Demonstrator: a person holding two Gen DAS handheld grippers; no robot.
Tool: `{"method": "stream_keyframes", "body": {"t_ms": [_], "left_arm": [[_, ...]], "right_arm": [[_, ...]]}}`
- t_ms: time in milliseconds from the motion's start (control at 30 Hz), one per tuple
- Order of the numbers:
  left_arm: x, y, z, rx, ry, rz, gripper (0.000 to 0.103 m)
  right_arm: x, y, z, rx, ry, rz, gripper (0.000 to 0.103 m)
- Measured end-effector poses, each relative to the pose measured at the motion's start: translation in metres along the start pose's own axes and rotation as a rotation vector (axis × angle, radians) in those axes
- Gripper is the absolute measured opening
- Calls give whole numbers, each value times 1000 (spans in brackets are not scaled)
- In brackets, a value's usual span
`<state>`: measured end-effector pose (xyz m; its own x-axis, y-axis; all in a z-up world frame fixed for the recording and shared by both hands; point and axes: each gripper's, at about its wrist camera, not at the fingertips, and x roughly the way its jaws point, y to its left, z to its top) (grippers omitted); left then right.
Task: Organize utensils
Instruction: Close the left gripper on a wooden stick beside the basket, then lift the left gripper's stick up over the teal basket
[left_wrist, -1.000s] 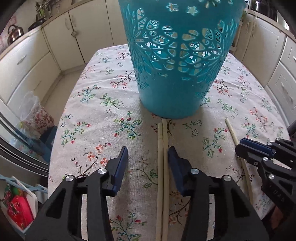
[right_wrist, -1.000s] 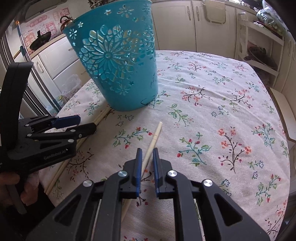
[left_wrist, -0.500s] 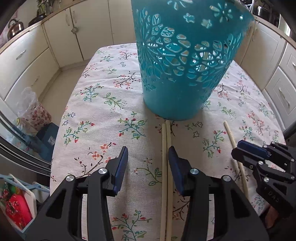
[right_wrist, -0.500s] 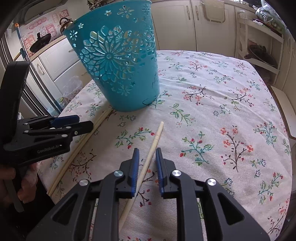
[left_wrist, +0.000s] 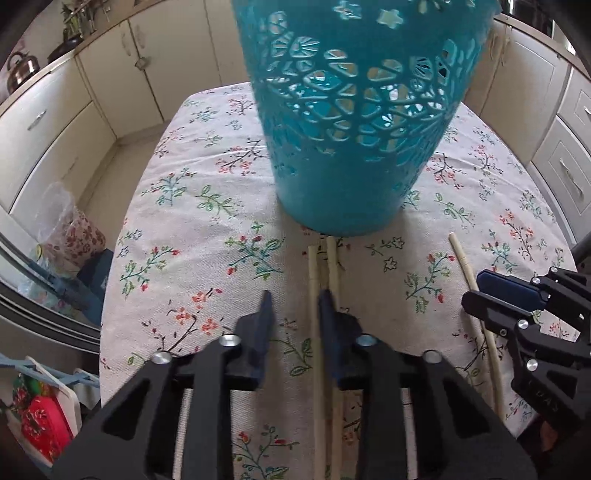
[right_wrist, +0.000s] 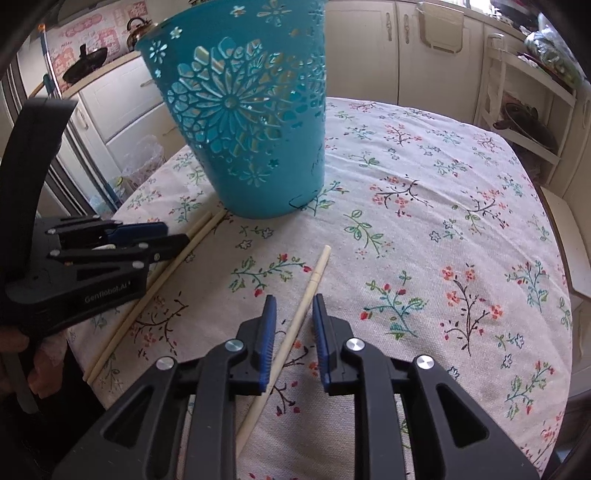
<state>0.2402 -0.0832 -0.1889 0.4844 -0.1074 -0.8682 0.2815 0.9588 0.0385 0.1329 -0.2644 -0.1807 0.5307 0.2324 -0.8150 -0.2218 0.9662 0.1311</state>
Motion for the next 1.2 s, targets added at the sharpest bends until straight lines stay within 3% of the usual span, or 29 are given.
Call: {"method": "stream_keyframes", "body": {"t_ms": [67,267,400,500,733,1000,1200], "left_arm": [[0,-5,1,15,2,-16,5],[-11,10,-2,-45,-36,-72,5],[-63,36,-5,-132,-216,-160,5],[-105,51,-2,-176,-347,-186,5],[-199,62,43,-195,-642,-251,5],[-204,41,122,-211,-780,-241,5],[-175,34,163,-248,-782,-230,5]], "right_arm": [[1,0,2,-10,20,-4,15],[3,-3,1,24,7,-20,10],[2,-1,-1,28,-7,-36,10],[2,-1,-3,28,-24,-41,10],[-3,-5,-10,62,-38,-4,10],[-4,-10,-10,81,-47,34,10],[-4,-14,-11,102,-60,63,10]]}}
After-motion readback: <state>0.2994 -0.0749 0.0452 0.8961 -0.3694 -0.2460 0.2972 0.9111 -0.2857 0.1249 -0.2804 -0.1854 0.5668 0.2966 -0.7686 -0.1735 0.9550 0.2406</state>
